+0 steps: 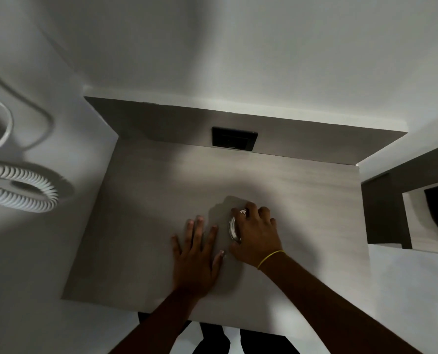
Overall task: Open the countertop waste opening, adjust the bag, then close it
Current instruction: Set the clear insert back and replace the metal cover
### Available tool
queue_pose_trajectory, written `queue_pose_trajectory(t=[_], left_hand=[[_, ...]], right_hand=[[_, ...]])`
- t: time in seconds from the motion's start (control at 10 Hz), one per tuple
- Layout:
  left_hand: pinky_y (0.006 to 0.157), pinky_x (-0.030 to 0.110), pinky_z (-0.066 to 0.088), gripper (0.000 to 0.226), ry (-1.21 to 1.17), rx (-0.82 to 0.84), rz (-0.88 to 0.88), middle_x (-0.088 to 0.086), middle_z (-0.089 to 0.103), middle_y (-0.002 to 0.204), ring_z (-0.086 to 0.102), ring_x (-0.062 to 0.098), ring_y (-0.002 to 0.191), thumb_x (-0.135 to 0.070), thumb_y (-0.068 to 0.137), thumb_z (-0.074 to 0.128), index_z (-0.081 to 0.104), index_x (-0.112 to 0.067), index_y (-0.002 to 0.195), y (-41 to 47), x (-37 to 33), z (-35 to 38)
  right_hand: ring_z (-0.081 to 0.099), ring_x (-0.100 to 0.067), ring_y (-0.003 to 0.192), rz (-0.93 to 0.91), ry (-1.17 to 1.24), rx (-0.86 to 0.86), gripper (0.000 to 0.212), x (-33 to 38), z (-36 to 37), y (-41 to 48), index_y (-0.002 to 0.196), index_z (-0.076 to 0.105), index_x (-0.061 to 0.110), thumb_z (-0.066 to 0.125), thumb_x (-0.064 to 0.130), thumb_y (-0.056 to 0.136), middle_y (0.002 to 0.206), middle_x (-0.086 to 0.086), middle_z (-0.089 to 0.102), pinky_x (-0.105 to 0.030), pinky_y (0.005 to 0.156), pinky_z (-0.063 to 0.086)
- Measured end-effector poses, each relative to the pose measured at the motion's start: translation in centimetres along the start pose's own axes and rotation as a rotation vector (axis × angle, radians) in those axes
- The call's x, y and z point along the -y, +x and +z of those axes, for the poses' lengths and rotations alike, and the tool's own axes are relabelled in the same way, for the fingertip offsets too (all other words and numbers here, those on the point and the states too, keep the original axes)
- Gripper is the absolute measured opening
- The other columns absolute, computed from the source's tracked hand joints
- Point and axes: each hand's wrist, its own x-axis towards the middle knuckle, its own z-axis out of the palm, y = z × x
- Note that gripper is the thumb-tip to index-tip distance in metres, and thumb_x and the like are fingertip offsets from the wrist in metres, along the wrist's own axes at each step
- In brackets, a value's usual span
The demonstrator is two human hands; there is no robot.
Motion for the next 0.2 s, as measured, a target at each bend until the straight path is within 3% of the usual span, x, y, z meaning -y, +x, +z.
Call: queue_pose_trajectory(t=[0.2], left_hand=[[0.123, 0.076, 0.024, 0.071, -0.041, 0.023, -0.006, 0.009, 0.013, 0.183, 0.010, 0.034, 0.169, -0.061, 0.107, 0.039, 0.026, -0.032, 0.170, 0.08, -0.06, -0.75]], right_hand=[[0.044, -0.041, 0.138, 0.005, 0.026, -0.035, 0.094, -0.34, -0.49, -0.40, 0.158, 0.032, 0.037, 0.059, 0.064, 0.072, 0.159, -0.006, 0.039, -0.055, 0.100, 0.049]])
